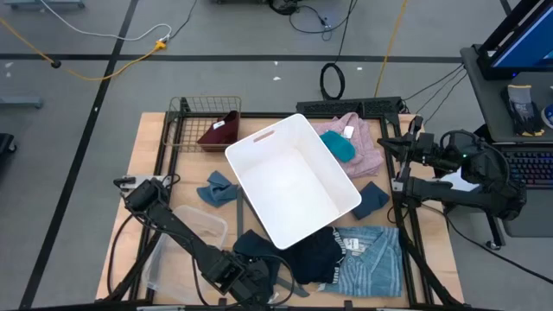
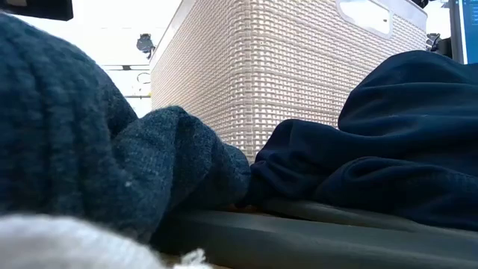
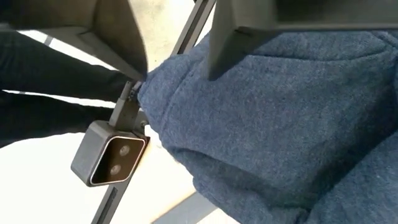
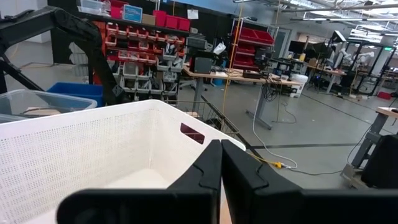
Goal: Pick & Place Cloths
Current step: Put the blue shorts into the mesh basket
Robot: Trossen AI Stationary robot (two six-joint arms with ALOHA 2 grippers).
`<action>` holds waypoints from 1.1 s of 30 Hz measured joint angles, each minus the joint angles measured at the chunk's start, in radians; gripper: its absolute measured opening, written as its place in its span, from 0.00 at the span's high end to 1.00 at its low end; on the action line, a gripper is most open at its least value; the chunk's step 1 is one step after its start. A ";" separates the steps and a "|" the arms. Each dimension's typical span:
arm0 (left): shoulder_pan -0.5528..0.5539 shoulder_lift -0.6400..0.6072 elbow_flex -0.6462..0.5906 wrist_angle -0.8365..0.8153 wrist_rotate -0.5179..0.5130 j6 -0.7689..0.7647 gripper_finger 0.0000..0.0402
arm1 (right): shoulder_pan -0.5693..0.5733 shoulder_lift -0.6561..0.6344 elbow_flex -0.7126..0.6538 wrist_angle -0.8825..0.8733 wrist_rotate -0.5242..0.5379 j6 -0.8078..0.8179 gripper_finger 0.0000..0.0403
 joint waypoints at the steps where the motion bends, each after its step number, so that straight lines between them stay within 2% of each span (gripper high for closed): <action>1: 0.001 0.000 0.000 0.000 0.000 0.000 0.52 | 0.000 0.000 0.000 0.000 0.000 0.000 1.00; 7: -0.001 0.000 0.000 0.000 0.014 0.005 0.30 | 0.000 0.000 0.000 0.000 0.000 0.000 1.00; 12: -0.001 0.000 0.000 -0.017 0.003 0.032 0.21 | 0.000 0.000 0.000 0.000 0.000 0.000 1.00; 17: -0.002 0.001 -0.001 -0.038 -0.079 0.112 0.22 | 0.000 0.000 0.000 0.000 0.000 0.000 0.99; 21: -0.008 0.005 -0.001 -0.038 -0.123 0.241 0.26 | 0.000 0.000 0.000 0.001 0.000 0.000 0.99; 26: -0.008 0.022 -0.001 -0.036 -0.129 0.342 0.31 | 0.000 0.000 0.000 0.001 0.000 0.000 0.99; 33: -0.006 0.074 -0.001 -0.056 -0.103 0.403 0.35 | 0.000 0.001 0.001 0.001 0.001 0.000 0.99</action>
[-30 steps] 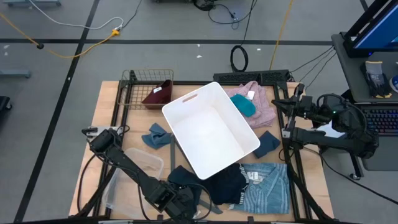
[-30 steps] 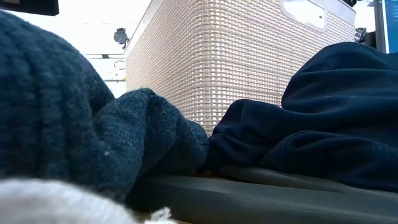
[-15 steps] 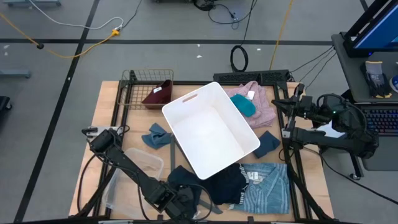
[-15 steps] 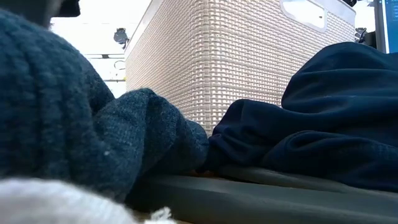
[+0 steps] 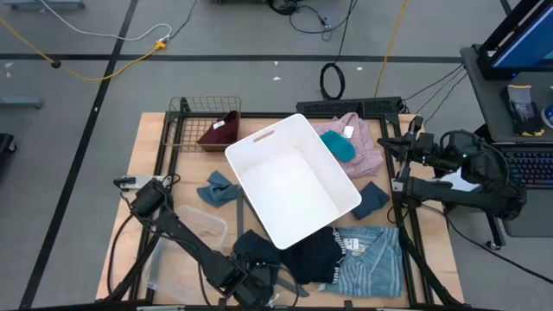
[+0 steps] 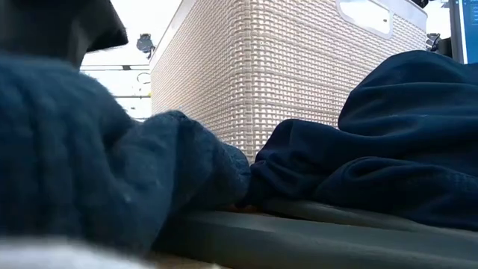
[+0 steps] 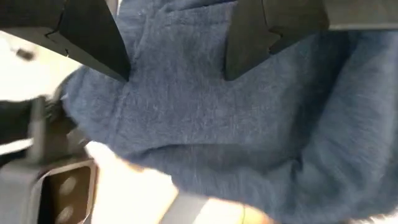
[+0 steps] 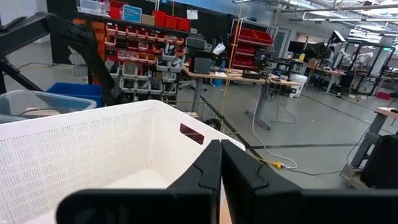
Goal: Pick & Place Cloths
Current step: Put the blue shorts into the mesh basket
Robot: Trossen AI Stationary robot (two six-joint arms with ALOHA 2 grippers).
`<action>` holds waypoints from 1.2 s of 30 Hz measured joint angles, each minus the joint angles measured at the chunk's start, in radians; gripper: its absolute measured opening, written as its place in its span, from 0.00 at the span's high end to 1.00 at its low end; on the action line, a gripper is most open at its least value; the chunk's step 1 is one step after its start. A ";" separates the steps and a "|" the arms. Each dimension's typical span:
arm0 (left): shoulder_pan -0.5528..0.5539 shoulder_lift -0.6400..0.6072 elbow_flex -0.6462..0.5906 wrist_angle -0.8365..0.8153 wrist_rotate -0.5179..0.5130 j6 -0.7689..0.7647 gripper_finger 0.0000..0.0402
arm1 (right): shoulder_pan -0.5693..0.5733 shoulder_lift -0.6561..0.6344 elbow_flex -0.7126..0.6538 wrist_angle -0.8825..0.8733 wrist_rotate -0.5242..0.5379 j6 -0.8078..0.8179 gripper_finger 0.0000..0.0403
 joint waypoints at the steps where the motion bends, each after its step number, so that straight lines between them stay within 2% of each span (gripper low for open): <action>1: 0.000 0.012 0.000 0.001 0.013 0.003 0.35 | 0.000 0.000 0.000 0.000 0.000 0.000 0.99; 7: -0.002 0.074 0.001 0.018 0.060 0.053 0.36 | 0.000 0.000 0.000 0.000 0.001 0.007 0.99; 11: -0.002 0.085 0.003 0.033 0.072 0.083 0.43 | 0.000 0.000 0.000 0.000 0.002 0.010 0.99; 15: 0.000 0.087 0.003 0.044 0.056 0.099 0.57 | 0.000 0.000 0.000 0.000 0.002 0.015 0.99; 23: 0.004 0.082 0.002 0.043 0.050 0.065 0.96 | 0.000 0.000 0.000 0.000 0.002 0.026 0.99; 29: 0.009 0.038 -0.004 0.036 0.056 0.034 0.97 | 0.000 0.000 0.000 0.000 0.002 0.026 0.99; 36: 0.014 -0.108 -0.003 0.038 0.043 0.010 0.99 | 0.000 0.000 0.000 0.000 0.002 0.026 0.99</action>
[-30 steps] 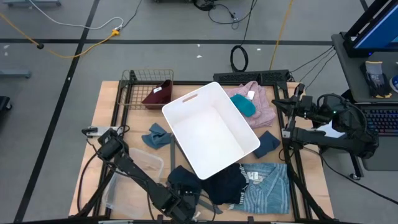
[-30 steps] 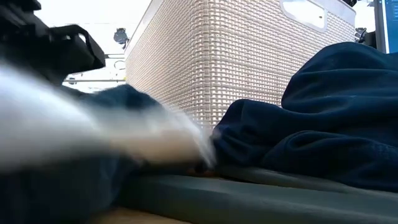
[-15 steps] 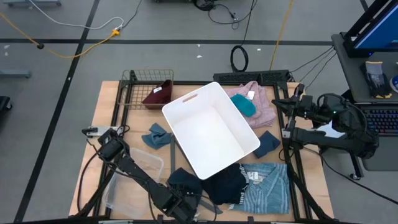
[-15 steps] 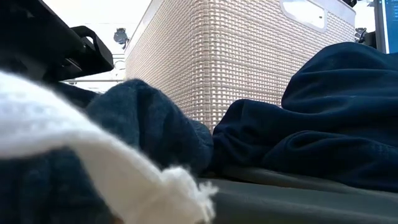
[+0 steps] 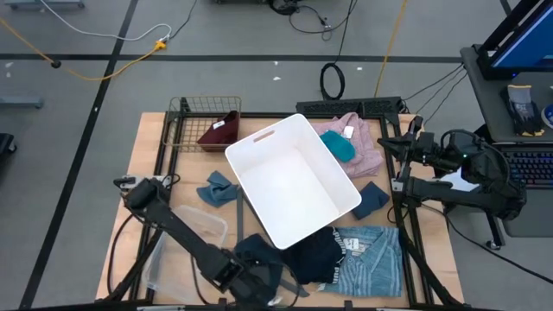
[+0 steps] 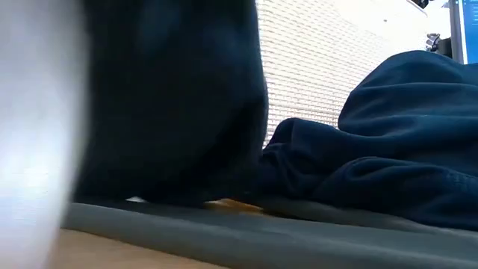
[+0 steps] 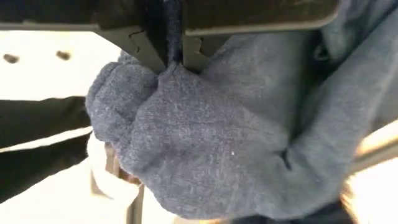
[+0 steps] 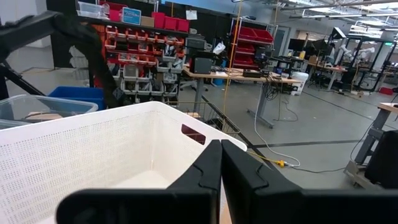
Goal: Pick & Place Cloths
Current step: Put the blue shorts into the mesh basket
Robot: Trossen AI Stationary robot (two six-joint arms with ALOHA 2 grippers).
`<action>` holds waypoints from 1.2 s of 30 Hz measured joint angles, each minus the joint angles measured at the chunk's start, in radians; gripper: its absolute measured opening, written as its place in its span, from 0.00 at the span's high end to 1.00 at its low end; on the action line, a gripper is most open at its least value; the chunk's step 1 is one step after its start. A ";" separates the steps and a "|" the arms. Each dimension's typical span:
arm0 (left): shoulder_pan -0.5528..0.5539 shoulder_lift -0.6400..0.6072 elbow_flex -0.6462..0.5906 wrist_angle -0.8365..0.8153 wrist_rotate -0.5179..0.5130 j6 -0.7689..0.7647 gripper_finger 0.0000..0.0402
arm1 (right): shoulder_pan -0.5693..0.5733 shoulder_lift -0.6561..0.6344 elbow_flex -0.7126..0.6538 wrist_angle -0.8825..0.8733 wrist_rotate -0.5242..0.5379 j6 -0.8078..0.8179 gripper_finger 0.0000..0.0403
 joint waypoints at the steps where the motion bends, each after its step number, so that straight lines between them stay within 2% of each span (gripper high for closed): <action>1: 0.000 -0.022 0.000 0.001 -0.007 -0.004 0.99 | 0.000 0.000 0.000 0.000 0.000 0.000 0.99; 9: 0.001 -0.235 0.000 0.070 -0.042 -0.078 0.99 | 0.000 0.000 0.000 0.000 0.000 0.000 0.99; 16: -0.001 -0.410 0.002 0.308 -0.216 -0.066 0.99 | 0.000 0.000 0.000 0.000 0.000 0.000 0.99; 24: -0.001 -0.520 0.003 0.634 -0.452 0.198 0.99 | 0.000 0.000 0.000 0.000 0.000 0.000 0.99; 32: 0.005 -0.539 0.003 0.927 -0.816 0.477 0.99 | 0.000 0.000 0.000 0.000 0.000 0.000 0.99; 36: 0.007 -0.540 0.003 1.068 -0.938 0.663 0.99 | 0.000 0.000 0.000 0.000 0.000 0.000 0.99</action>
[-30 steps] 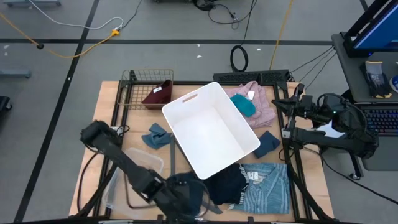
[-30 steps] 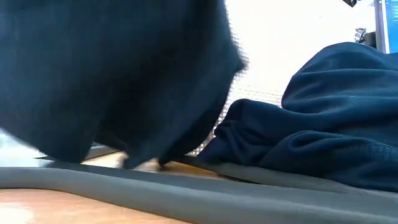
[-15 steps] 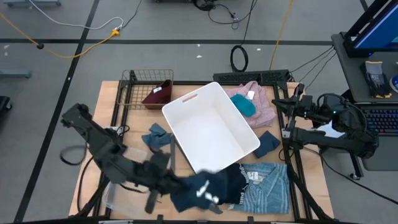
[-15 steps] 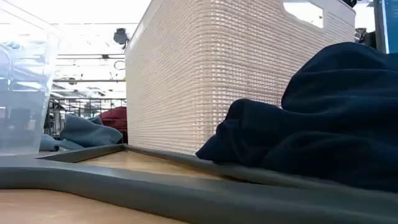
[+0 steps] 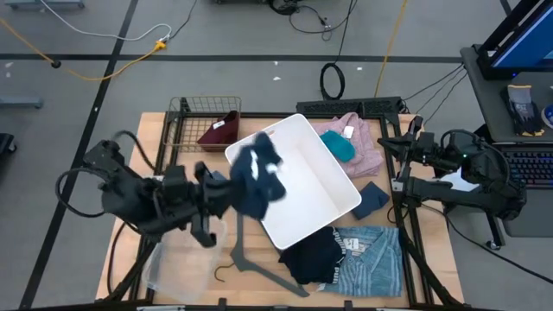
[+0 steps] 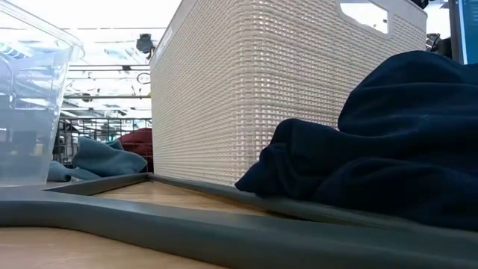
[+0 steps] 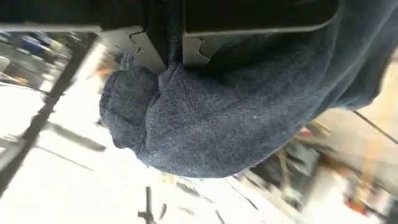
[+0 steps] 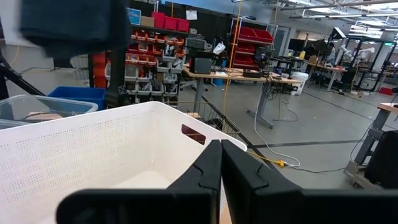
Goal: Pick & Place Cloths
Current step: Put the blue shorts into the mesh basket
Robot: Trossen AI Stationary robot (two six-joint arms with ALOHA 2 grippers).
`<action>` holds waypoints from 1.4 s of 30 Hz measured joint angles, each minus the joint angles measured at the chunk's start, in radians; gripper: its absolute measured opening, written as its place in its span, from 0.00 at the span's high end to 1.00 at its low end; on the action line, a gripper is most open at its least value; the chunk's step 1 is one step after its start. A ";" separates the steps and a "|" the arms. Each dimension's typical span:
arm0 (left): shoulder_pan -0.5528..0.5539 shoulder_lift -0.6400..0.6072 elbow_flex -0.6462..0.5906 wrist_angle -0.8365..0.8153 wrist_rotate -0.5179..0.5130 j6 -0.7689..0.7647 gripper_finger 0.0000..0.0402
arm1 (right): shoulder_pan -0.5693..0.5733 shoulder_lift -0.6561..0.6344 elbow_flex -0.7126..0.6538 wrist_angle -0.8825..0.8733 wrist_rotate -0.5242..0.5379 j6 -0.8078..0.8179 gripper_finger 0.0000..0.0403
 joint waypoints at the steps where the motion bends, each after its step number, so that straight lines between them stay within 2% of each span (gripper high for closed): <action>1: 0.000 0.000 0.000 0.030 -0.031 0.048 0.99 | 0.000 0.000 0.000 0.000 0.000 0.000 0.99; 6: 0.000 -0.007 0.000 0.117 -0.279 0.319 0.99 | 0.000 0.000 0.000 0.000 0.000 0.000 0.99; 10: 0.013 -0.038 0.000 0.122 -0.471 0.453 0.99 | 0.000 0.000 0.000 0.000 0.000 0.000 0.99; 15: 0.055 -0.089 0.000 0.119 -0.564 0.556 0.99 | 0.000 0.000 0.000 0.000 0.000 0.000 0.99; 20: 0.123 -0.170 0.000 0.120 -0.572 0.676 0.99 | 0.000 0.000 0.000 0.000 0.000 0.000 0.99; 31: 0.374 -0.308 0.000 0.086 -0.572 0.912 0.99 | 0.000 0.000 0.000 0.000 0.000 -0.004 0.99; 42: 0.593 -0.292 0.000 -0.192 -0.565 0.845 0.99 | 0.000 0.000 0.000 0.000 0.001 -0.004 0.99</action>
